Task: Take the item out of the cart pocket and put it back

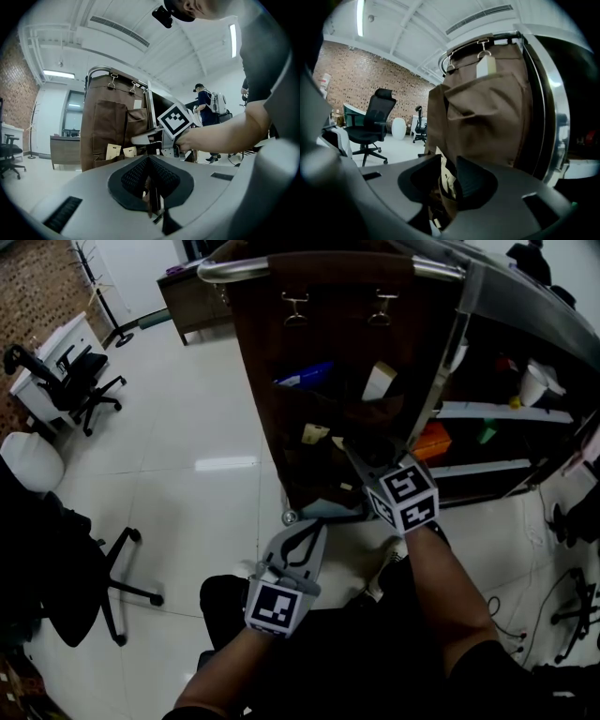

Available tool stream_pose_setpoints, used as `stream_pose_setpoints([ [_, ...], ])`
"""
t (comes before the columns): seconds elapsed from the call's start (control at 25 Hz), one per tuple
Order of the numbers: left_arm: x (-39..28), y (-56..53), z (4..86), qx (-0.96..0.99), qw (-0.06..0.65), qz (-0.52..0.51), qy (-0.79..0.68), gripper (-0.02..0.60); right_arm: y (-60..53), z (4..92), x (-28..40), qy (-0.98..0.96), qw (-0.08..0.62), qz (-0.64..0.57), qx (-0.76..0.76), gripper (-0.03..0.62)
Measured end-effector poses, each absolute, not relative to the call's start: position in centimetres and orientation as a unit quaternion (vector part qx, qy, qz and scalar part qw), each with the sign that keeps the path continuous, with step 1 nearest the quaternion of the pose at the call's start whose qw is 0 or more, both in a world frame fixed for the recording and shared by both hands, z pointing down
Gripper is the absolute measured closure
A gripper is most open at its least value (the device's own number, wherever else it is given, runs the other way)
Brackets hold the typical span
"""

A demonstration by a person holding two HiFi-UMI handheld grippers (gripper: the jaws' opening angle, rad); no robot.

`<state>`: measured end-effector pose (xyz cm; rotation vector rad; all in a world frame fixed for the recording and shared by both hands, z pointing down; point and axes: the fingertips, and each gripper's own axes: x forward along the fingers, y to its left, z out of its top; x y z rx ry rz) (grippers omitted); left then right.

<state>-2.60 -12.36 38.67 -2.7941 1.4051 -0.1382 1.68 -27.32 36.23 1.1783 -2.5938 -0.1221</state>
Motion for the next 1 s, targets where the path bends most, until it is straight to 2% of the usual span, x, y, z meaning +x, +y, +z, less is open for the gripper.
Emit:
stream_pose_setpoints([
  [0.36,-2.7,-12.4,38.7,-0.892,0.006,-0.041,0.45,0.581,-29.8,40.7,0.5,-0.901,0.195,-0.024,0.387,0.465],
  [0.56,-2.8,-12.5,38.7,-0.892,0.005,-0.04,0.45,0.581,-30.0,41.3,0.4,-0.901,0.199,-0.017,0.385,0.47],
  [1.0,-2.8,-12.5,38.6,-0.891,0.008,-0.042,0.451,0.581,-29.2,40.2,0.8,-0.903,0.18,-0.005,0.389,0.549],
])
